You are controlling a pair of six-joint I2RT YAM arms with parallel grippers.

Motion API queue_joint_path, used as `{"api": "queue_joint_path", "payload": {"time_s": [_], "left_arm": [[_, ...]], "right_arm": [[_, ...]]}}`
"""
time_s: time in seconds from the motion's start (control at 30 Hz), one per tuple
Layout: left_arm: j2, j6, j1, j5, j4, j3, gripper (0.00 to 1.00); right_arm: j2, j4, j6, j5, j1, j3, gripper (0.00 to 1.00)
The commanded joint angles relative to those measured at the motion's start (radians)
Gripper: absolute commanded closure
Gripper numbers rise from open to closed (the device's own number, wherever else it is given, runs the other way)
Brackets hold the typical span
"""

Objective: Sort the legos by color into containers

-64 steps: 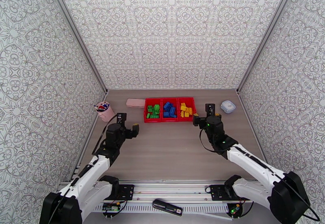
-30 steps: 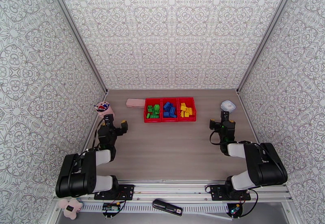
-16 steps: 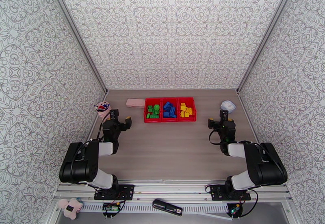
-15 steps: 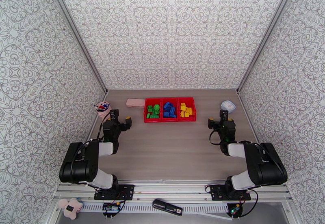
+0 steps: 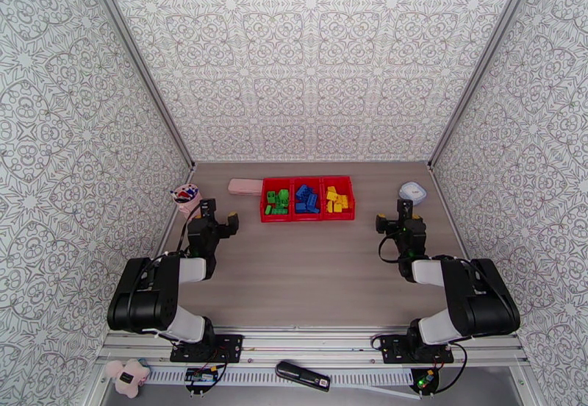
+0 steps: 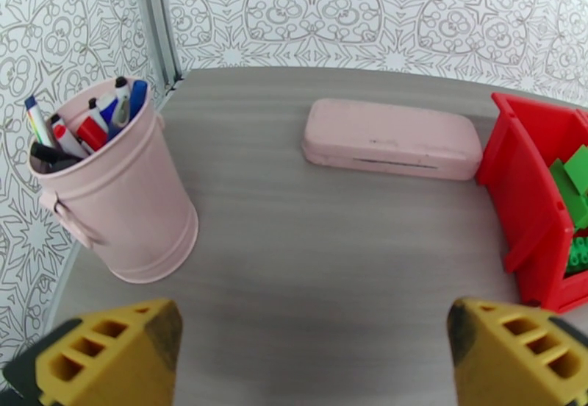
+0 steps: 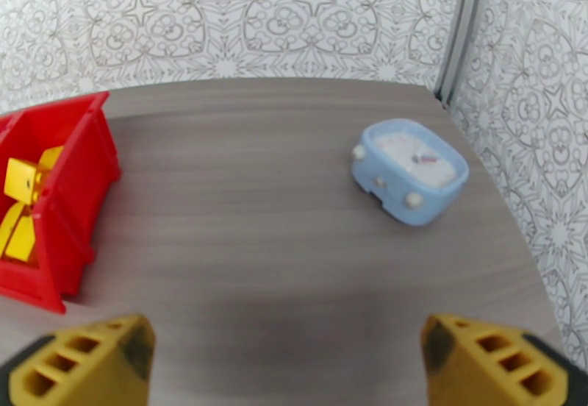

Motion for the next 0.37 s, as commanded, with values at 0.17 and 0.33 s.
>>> {"api": "queue_joint_path", "payload": {"time_s": [0.17,0.33], "left_arm": [[0.002,0.017,0.001,-0.015,-0.024,0.013,0.0],[0.001,0.02,-0.002,-0.017,-0.02,0.009,0.0]], "right_arm": [[0.006,0.017,0.004,-0.01,-0.01,0.014,0.0],[0.003,0.023,0.002,-0.01,-0.01,0.011,0.0]]}}
